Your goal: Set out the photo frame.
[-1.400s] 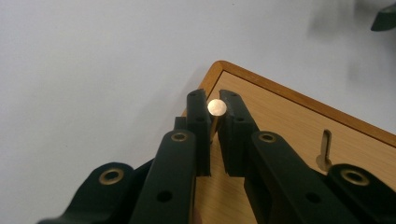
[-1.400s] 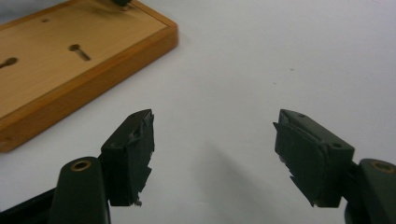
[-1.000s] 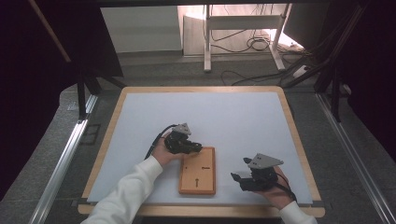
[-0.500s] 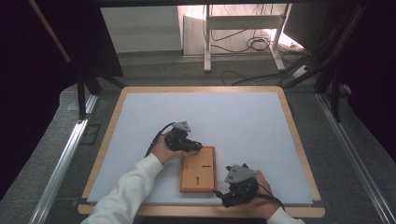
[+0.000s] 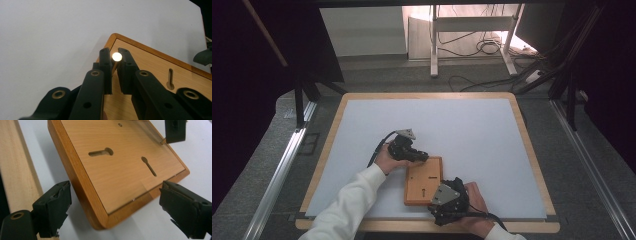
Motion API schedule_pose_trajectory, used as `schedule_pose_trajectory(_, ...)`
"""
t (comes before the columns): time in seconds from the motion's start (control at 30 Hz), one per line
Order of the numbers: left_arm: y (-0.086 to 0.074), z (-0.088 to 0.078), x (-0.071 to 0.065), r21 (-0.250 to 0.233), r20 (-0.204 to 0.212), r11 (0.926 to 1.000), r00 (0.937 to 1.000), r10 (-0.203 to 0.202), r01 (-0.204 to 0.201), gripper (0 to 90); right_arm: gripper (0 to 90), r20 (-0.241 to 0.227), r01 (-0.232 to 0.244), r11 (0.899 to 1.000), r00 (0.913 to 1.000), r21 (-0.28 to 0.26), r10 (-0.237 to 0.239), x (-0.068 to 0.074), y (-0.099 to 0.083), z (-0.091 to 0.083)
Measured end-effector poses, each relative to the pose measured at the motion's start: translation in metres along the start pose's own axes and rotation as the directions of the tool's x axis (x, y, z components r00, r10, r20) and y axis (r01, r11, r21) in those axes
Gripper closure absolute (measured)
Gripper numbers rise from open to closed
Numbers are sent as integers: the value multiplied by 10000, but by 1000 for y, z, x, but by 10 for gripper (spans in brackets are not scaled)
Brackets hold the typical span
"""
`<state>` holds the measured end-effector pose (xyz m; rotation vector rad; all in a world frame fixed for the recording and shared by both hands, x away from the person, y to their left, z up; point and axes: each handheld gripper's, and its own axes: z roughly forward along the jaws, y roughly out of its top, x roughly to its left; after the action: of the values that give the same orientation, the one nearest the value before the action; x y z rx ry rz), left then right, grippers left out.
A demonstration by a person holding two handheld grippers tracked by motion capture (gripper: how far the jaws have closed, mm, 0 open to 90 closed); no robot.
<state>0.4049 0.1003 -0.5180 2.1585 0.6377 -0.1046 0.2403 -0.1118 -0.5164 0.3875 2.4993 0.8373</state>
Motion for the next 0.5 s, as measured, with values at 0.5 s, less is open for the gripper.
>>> schedule_pose_trajectory(0.5,0,0,-3,-33,-352,9999,9993,105,-106,839,198,1084,1477,9889,9834,-158,-1452,15,9,6)
